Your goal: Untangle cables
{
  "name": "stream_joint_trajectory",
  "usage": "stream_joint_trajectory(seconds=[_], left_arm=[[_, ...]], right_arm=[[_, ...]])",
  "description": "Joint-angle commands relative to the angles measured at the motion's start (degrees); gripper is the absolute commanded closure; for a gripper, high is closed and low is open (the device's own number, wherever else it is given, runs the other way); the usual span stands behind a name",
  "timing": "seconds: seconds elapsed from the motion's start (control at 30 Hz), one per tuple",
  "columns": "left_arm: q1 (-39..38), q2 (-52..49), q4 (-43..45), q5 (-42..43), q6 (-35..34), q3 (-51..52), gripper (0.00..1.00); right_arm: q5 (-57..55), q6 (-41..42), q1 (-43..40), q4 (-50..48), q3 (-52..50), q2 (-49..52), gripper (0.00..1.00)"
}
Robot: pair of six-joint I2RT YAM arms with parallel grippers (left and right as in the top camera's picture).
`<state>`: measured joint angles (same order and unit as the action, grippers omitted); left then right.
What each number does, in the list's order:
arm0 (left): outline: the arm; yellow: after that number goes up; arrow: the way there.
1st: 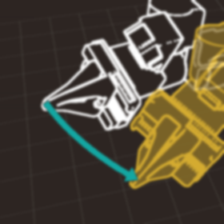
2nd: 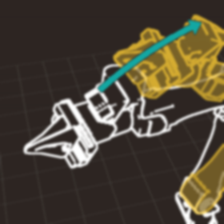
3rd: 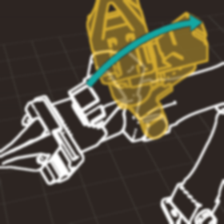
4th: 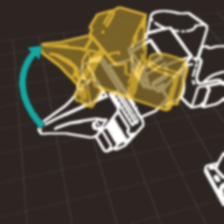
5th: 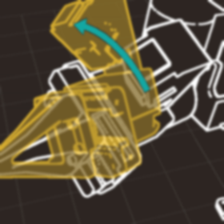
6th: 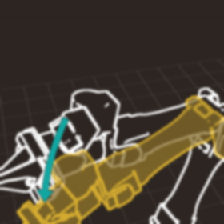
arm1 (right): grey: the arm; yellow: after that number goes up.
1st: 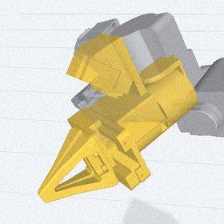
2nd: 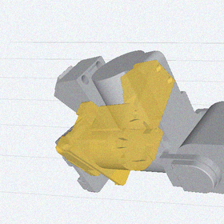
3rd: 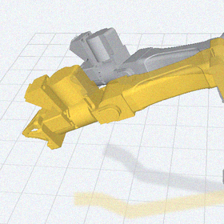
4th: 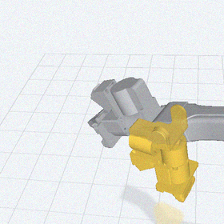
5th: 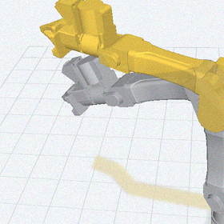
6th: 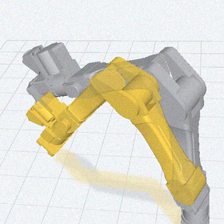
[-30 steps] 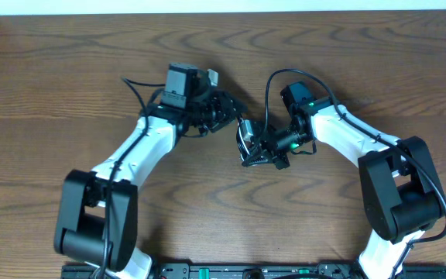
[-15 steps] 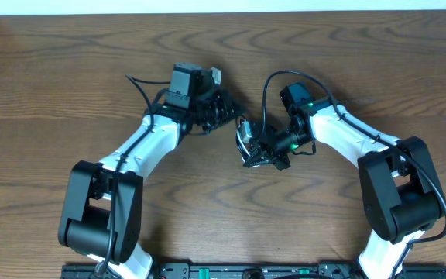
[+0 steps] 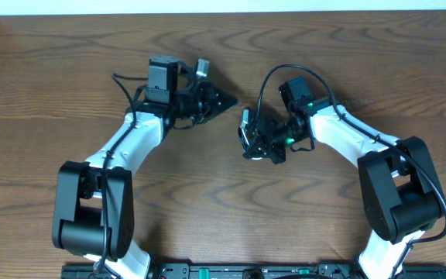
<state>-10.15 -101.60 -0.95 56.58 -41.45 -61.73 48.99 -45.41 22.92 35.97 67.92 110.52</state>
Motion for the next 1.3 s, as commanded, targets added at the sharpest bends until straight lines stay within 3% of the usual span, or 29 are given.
stream_joint_trajectory(seconds=[0.0,0.03,0.07,0.1,0.23,0.37,0.47,0.6,0.9,0.97,1.07,1.27], left_arm=[[0.76,-0.52,-5.92,-6.91,2.60,-0.33,0.93],[0.76,-0.52,-7.80,-8.28,4.24,-0.33,0.92],[0.76,-0.52,-9.33,-9.20,5.86,-0.33,0.92],[0.76,-0.52,-12.22,-10.73,8.52,-0.33,0.92],[0.98,-0.52,-14.67,-11.28,11.04,-0.35,0.88],[0.68,-0.52,-16.98,-15.30,11.50,-0.37,0.85],[0.07,-0.52,-19.80,-19.47,15.21,-0.37,0.76],[-1.22,-0.59,-20.61,-21.59,19.74,-0.37,0.69],[-5.51,-0.66,-17.79,-24.33,25.16,-0.37,0.64],[-6.38,-0.66,-17.57,-25.73,25.33,-0.37,0.63],[-6.99,-0.66,-17.64,-27.08,25.33,-0.37,0.63],[-6.97,-0.66,-17.62,-27.10,25.33,-0.37,0.63]], right_arm=[[-9.77,0.15,1.36,2.69,0.66,-0.85,0.99],[-13.90,-0.46,1.81,3.28,0.66,-0.85,0.91],[-17.77,-0.48,2.32,3.37,0.66,-0.85,0.69],[-18.88,-0.50,2.75,3.34,0.70,-1.09,0.55],[-13.64,0.98,2.49,3.54,3.37,-3.63,0.40],[-17.97,12.07,1.42,3.48,5.95,-6.54,0.29],[-22.77,28.74,-0.11,3.82,6.23,-7.52,0.30],[-24.26,51.32,-1.18,9.35,5.57,-6.99,0.23],[-30.64,68.54,2.58,8.76,-2.97,-6.99,0.28],[-34.58,69.83,3.10,7.21,-4.35,-6.99,0.34],[-41.33,70.29,3.56,4.33,-6.58,-6.99,0.51],[-42.18,71.43,3.54,1.66,-8.02,-6.75,0.54]])
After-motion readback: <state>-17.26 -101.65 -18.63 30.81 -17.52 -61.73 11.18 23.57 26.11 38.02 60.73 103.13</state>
